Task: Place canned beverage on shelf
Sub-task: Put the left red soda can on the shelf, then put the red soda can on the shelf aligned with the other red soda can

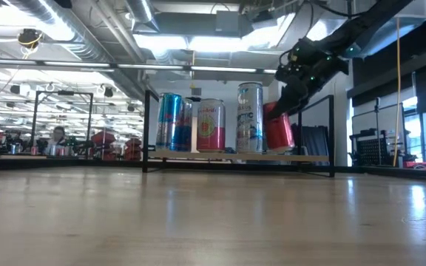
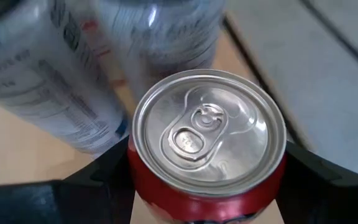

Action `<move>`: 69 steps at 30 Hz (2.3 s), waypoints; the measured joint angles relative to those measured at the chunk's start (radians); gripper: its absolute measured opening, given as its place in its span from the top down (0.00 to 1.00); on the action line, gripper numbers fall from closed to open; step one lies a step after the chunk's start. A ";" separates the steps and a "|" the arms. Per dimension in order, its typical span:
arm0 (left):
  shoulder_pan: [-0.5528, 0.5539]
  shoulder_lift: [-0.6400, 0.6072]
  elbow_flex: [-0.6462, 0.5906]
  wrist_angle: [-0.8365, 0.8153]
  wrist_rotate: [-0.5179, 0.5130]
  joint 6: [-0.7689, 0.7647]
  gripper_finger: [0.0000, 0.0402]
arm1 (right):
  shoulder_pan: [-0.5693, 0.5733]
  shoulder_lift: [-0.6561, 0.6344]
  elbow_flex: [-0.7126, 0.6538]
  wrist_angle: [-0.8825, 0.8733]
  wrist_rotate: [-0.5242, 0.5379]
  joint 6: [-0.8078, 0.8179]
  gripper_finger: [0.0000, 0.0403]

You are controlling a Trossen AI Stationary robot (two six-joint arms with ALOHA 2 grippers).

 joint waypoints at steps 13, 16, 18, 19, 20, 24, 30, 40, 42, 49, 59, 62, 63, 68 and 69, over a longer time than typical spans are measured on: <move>0.000 0.000 0.000 0.000 0.011 0.001 0.18 | 0.010 0.022 0.000 0.003 0.004 0.000 0.29; 0.000 0.000 0.000 0.000 0.011 0.002 0.18 | 0.011 0.022 0.000 -0.003 0.006 0.000 0.11; 0.000 0.000 0.000 0.000 0.011 0.002 0.18 | 0.011 0.017 0.000 -0.007 0.005 0.009 0.05; 0.000 0.000 0.000 0.000 0.011 0.002 0.18 | 0.011 0.010 0.000 -0.016 0.005 0.013 0.05; 0.000 0.000 0.000 0.000 0.011 0.002 0.18 | 0.011 0.001 0.000 -0.023 0.004 0.015 0.07; 0.000 0.000 0.000 0.000 0.011 0.005 0.18 | 0.011 -0.061 0.005 -0.071 0.005 0.025 0.16; 0.000 0.000 0.000 0.000 0.032 0.070 0.18 | 0.011 -0.173 0.135 -0.292 0.005 0.028 0.24; -0.020 0.000 0.000 0.000 0.076 0.238 0.18 | 0.262 -0.281 0.400 -0.777 0.046 0.229 0.26; -0.046 0.000 0.000 0.000 0.100 0.274 0.18 | 0.348 -0.299 0.411 -0.801 0.047 0.336 0.26; -0.154 -0.006 0.000 -0.027 0.093 0.344 0.18 | 0.712 -0.334 0.412 -0.920 0.137 0.798 0.26; -0.226 -0.006 0.000 -0.042 0.043 0.397 0.18 | 1.260 -0.319 0.412 -1.049 0.381 1.508 0.26; -0.236 -0.006 0.000 -0.042 0.036 0.398 0.18 | 1.392 -0.290 0.412 -1.082 0.396 1.703 0.26; -0.239 -0.006 0.000 -0.042 0.033 0.398 0.18 | 1.433 -0.275 0.412 -1.096 0.397 1.762 0.26; -0.250 -0.006 0.000 -0.042 0.025 0.398 0.18 | 1.586 -0.187 0.411 -1.175 0.350 1.987 0.26; -0.251 -0.006 0.000 -0.042 0.025 0.398 0.18 | 1.609 -0.170 0.411 -1.181 0.342 2.023 0.26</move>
